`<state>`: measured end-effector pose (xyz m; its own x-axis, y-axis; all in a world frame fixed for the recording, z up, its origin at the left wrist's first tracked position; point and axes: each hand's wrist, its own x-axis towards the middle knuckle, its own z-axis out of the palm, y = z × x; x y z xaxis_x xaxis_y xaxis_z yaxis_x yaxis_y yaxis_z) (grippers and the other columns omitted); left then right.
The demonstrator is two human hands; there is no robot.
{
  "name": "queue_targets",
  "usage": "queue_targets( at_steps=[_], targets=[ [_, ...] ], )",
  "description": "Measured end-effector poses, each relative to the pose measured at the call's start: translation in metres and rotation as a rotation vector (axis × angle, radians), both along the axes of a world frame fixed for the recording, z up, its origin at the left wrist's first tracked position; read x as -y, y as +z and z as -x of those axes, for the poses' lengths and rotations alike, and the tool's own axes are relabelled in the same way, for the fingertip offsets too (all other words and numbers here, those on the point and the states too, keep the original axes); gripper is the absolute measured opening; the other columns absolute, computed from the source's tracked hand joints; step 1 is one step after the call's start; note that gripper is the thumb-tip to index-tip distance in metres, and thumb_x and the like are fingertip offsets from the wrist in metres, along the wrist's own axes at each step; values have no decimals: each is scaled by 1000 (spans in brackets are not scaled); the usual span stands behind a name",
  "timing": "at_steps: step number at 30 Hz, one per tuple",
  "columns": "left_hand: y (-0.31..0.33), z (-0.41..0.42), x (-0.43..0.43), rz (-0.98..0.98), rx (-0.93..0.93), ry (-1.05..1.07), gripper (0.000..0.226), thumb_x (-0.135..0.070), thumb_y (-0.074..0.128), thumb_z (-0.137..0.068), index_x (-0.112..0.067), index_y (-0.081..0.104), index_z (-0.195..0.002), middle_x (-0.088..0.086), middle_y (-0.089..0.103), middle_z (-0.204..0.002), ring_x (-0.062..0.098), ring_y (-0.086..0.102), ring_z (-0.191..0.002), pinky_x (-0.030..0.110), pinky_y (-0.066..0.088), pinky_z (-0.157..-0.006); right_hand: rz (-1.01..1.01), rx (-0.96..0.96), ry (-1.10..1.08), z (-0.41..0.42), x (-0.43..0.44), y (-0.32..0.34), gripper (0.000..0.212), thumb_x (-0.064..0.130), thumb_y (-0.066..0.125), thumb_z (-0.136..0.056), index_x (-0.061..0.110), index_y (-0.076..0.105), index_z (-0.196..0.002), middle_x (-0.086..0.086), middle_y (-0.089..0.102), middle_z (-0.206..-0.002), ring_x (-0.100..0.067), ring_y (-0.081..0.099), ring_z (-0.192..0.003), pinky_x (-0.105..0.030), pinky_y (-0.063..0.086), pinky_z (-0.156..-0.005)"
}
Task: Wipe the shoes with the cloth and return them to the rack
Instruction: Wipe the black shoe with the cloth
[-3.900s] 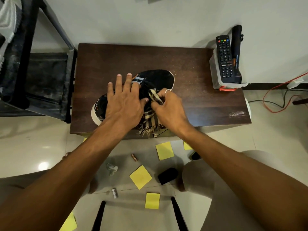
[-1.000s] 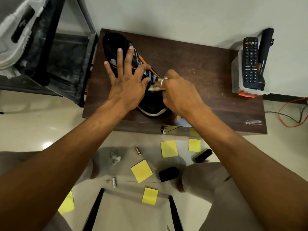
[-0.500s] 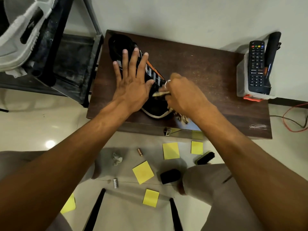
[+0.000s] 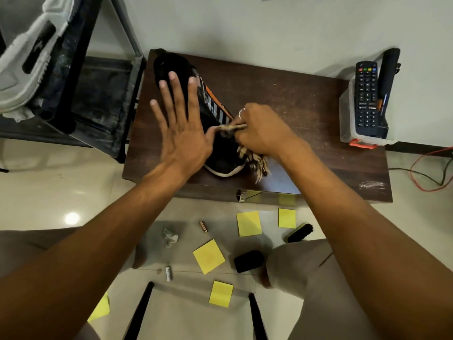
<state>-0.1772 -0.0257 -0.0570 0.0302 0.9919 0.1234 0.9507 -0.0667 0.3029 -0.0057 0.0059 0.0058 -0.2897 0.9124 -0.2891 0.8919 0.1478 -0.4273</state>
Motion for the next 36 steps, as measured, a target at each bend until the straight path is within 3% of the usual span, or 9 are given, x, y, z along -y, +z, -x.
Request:
queue_targets(
  at_steps=[4, 6, 9, 14, 18, 22, 27, 30, 36],
  targets=[
    [1, 1, -8, 55, 108, -23, 100, -45, 59, -96, -5, -6, -161, 26, -15, -166, 45, -16, -153, 60, -9, -120, 231, -118, -28, -13, -3, 12, 11, 18, 70, -86, 24, 79, -82, 4, 71, -72, -7, 58, -56, -25, 42, -53],
    [4, 5, -16, 100, 242, -93, 96, -29, 66, -95, -7, 1, -162, 21, -19, -167, 41, -21, -152, 57, -8, -122, 159, -257, -69, -16, -5, 7, 13, 19, 71, -87, 27, 81, -88, 6, 73, -79, -10, 64, -65, -31, 47, -59],
    [12, 14, -27, 209, 360, -221, 93, -12, 71, -92, -14, 10, -162, 9, -17, -170, 30, -22, -154, 48, -7, -123, -141, -363, -137, -13, -10, -10, 27, 18, 68, -92, 27, 77, -115, 4, 63, -92, -7, 62, -80, -22, 48, -72],
    [16, 14, -28, 272, 412, -269, 91, 0, 67, -92, -18, 13, -162, 3, -16, -170, 24, -21, -155, 37, -11, -120, -214, -229, -48, -2, -12, -18, 35, 16, 66, -92, 25, 72, -126, 5, 48, -94, -7, 51, -81, -14, 42, -68],
    [8, 14, -22, 204, 458, -266, 84, 9, 53, -94, -18, 12, -162, 2, -16, -170, 22, -21, -155, 37, -12, -121, -38, -34, 153, 2, 0, -4, 14, 20, 68, -87, 20, 79, -96, 3, 58, -90, -12, 56, -76, -28, 48, -64],
    [4, 11, -18, 144, 461, -258, 78, 5, 50, -96, -15, 13, -162, 5, -12, -171, 24, -18, -156, 40, -11, -124, 81, -19, 189, 6, 5, 3, 11, 25, 70, -83, 19, 78, -83, -4, 68, -75, -16, 61, -63, -21, 42, -48],
    [6, 12, -19, 162, 469, -278, 76, 3, 51, -99, -14, 14, -162, 6, -11, -171, 24, -17, -156, 38, -11, -123, -348, -127, 80, 0, -4, -20, 26, 22, 66, -93, 21, 75, -117, 1, 46, -96, -12, 48, -80, -29, 40, -67],
    [9, 13, -20, 195, 480, -295, 78, 1, 53, -99, -16, 10, -163, 3, -12, -171, 22, -18, -156, 37, -11, -123, -485, -140, 52, 2, -3, -32, 32, 17, 63, -95, 14, 70, -126, -8, 50, -101, -18, 55, -79, -33, 50, -66],
    [10, 14, -19, 213, 481, -288, 82, 3, 53, -99, -15, 6, -163, 3, -13, -171, 22, -18, -156, 38, -11, -123, -274, -89, 27, 8, -10, -20, 26, 21, 63, -93, 15, 73, -117, 5, 45, -94, -13, 53, -81, -24, 36, -66]
  ],
)
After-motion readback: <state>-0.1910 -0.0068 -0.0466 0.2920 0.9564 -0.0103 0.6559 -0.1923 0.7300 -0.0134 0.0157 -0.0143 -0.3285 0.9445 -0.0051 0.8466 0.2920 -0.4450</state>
